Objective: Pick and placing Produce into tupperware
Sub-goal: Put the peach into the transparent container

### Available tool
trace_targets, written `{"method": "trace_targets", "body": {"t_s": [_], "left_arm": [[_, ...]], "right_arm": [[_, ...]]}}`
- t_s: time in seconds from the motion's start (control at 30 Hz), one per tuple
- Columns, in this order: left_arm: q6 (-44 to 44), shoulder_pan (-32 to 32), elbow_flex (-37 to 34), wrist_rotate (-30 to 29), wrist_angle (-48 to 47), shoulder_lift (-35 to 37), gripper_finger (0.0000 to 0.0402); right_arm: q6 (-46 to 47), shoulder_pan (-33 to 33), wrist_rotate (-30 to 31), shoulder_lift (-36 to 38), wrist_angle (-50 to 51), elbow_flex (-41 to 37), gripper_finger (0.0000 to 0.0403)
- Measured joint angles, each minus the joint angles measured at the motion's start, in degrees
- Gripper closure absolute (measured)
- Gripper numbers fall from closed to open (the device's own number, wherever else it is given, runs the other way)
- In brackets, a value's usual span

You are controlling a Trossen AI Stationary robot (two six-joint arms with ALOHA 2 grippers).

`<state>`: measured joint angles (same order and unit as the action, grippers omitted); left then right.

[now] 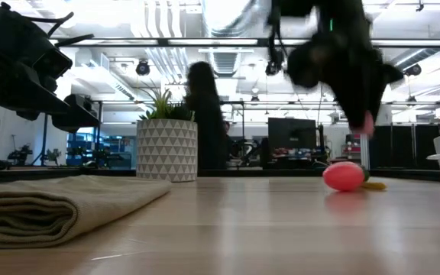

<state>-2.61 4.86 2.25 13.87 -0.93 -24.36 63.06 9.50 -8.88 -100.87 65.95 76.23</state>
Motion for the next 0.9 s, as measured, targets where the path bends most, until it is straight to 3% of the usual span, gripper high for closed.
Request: {"method": "trace_targets", "body": {"t_s": [0.17, 0.37, 0.5, 0.63, 0.9], "left_arm": [[0.0, 0.0, 0.0, 0.0, 0.0, 0.0, 0.0118], [0.0, 0.0, 0.0, 0.0, 0.0, 0.0, 0.0118], [0.0, 0.0, 0.0, 0.0, 0.0, 0.0, 0.0118], [0.0, 0.0, 0.0, 0.0, 0.0, 0.0, 0.0118], [0.0, 0.0, 0.0, 0.0, 0.6, 0.0, 0.0118]], "right_arm": [[9.4, 4.1, 0.0, 4.4, 11.0, 9.9, 0.031], [26.0, 14.9, -1.3, 5.3, 24.3, 18.0, 0.031], [38.7, 22.1, -3.8, 5.1, 21.7, 16.4, 0.031], [47.3, 27.0, -5.5, 3.6, 11.2, 13.1, 0.031], [50.6, 29.0, -5.9, -3.0, 5.6, 11.3, 0.031]]}}
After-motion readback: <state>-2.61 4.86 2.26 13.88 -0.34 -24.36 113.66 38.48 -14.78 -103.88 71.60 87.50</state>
